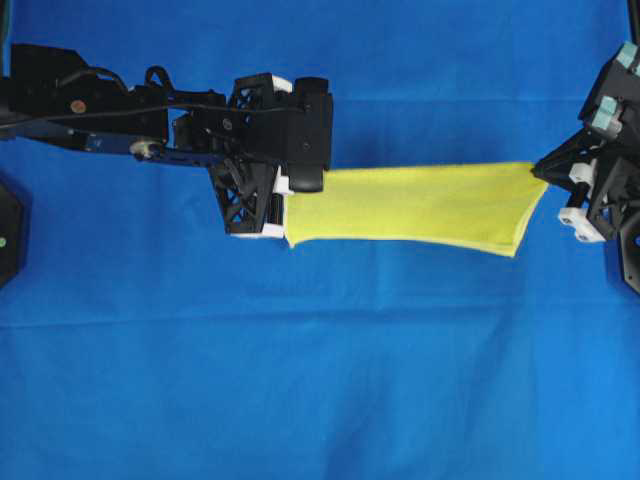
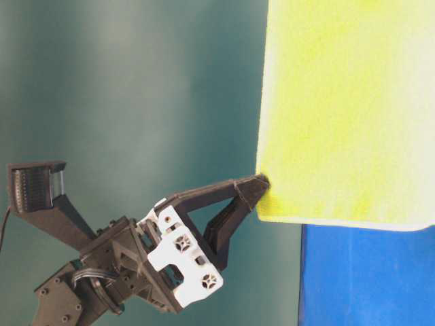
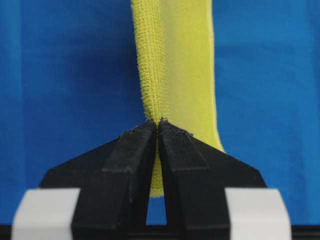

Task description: Fold the yellow towel.

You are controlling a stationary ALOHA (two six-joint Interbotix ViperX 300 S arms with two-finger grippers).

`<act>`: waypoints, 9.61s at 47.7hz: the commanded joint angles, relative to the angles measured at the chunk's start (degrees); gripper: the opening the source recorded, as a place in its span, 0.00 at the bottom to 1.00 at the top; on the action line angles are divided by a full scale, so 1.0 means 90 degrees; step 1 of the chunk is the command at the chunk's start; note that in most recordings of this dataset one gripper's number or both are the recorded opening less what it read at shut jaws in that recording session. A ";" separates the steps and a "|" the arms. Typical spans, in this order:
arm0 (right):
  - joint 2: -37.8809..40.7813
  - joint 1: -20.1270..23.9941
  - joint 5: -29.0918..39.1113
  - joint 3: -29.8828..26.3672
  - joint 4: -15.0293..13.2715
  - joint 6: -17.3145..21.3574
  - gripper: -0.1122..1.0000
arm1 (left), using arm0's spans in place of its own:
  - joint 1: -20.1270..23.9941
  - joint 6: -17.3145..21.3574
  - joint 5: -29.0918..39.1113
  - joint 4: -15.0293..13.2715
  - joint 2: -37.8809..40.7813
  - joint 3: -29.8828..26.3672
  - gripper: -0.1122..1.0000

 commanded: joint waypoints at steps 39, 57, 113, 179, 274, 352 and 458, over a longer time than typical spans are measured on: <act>0.1992 -0.2158 -0.1660 -0.1445 -0.1670 0.0000 0.12 | -0.1787 -0.1387 -0.2256 -0.0010 0.0703 -0.0605 0.13; 0.3311 -0.2266 -0.2168 -0.2598 -0.1924 -0.0010 0.12 | -0.1934 -0.1270 -0.2412 0.0000 0.1260 -0.1523 0.13; 0.2217 -0.2520 -0.1914 -0.1328 -0.1963 -0.0020 0.12 | -0.1875 -0.0859 -0.2432 0.0000 0.2998 -0.3467 0.13; 0.4805 -0.1973 -0.3223 -0.2695 -0.1602 0.0117 0.14 | -0.1982 -0.1963 -0.2783 -0.0020 0.1699 -0.0127 0.27; -0.0049 -0.0508 -0.3535 0.0156 -0.1592 0.0117 0.64 | -0.0234 -0.0937 -0.4316 -0.0029 -0.2959 0.3447 0.75; 0.5137 -0.3105 -0.3848 -0.1553 -0.1865 0.0029 0.61 | 0.1885 -0.0723 -0.4570 -0.0020 0.2881 -0.0244 0.56; 0.2900 0.0283 -0.2793 -0.0635 -0.0615 0.0127 0.13 | -0.0195 -0.0527 -0.3613 0.0000 0.1211 0.1055 0.13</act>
